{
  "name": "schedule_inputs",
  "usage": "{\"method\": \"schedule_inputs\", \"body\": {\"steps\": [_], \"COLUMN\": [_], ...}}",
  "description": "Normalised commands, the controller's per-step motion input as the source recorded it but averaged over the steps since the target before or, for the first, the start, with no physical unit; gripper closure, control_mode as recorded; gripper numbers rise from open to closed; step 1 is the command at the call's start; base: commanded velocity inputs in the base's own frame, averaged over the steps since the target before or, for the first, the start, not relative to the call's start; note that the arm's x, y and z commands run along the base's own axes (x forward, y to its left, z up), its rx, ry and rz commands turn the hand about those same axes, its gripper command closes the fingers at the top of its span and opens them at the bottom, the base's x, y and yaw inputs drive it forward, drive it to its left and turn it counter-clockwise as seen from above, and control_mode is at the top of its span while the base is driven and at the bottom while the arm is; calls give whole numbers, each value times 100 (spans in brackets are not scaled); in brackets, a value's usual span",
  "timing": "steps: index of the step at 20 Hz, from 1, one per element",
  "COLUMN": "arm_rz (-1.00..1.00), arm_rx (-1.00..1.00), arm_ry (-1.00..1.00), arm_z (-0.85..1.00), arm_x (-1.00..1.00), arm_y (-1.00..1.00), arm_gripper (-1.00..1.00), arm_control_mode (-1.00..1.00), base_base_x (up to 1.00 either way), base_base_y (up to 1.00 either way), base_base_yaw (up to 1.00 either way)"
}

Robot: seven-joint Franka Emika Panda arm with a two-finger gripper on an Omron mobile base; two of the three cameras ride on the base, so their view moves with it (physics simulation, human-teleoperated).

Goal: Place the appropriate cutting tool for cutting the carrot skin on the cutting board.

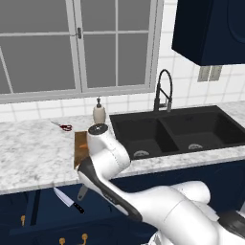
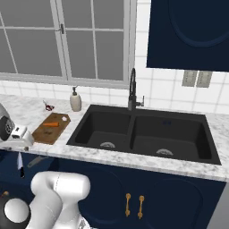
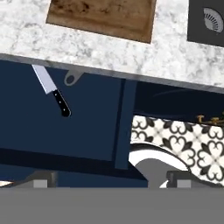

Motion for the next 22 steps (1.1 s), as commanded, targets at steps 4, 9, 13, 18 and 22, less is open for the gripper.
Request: {"method": "schedule_inputs", "body": {"steps": [4, 9, 13, 18, 22], "arm_rz": [0, 0, 0, 0, 0], "arm_rx": [2, 0, 0, 1, 1], "arm_ry": [15, 20, 22, 21, 21], "arm_z": [-64, -61, -64, -64, -50], "arm_x": [0, 9, 10, 0, -6], "arm_y": [34, 34, 33, 20, 16], "arm_gripper": [-100, -100, -100, -100, -100], "arm_control_mode": [-100, -100, -100, -100, -100], "base_base_x": [0, 0, 0, 0, 0], "base_base_y": [0, 0, 0, 0, 0], "base_base_yaw": [0, 0, 0, 0, 0]}}
